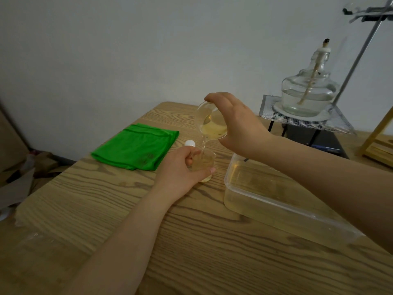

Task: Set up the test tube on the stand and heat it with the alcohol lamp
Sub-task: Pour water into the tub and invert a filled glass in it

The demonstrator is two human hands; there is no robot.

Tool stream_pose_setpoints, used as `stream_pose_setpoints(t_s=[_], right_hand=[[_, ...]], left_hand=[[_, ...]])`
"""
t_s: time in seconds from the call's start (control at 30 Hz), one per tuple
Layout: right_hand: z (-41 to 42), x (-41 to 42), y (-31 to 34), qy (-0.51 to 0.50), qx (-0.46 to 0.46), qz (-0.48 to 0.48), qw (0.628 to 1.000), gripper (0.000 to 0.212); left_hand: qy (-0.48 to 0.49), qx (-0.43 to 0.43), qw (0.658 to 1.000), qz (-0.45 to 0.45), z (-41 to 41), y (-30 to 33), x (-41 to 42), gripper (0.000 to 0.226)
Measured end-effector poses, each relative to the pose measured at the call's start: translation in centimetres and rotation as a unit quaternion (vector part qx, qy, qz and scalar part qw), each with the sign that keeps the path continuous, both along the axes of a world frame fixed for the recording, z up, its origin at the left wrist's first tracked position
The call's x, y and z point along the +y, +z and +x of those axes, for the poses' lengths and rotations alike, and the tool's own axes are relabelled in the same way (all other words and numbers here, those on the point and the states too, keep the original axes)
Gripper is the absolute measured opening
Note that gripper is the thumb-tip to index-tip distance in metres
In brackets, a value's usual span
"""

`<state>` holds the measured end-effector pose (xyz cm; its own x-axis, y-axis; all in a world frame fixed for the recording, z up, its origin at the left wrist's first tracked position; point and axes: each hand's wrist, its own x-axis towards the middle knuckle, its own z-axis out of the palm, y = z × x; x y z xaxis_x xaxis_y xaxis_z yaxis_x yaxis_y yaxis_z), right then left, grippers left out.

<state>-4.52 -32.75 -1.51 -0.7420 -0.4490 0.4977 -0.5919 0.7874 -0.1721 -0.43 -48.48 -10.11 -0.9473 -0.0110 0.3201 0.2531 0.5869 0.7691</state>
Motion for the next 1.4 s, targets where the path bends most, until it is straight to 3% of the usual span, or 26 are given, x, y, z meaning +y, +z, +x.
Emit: stream_pose_setpoints(t_s=[0.9, 1.4], right_hand=[[0.2, 0.0, -0.8, 0.006, -0.015, 0.029, 0.999, 0.084], [-0.8, 0.1, -0.8, -0.038, -0.128, -0.113, 0.985, 0.091]], left_hand=[[-0.008, 0.000, 1.000, 0.012, -0.2, -0.3, -0.1, 0.038], [-0.007, -0.003, 1.000, 0.018, -0.2, -0.1, 0.0, 0.037]])
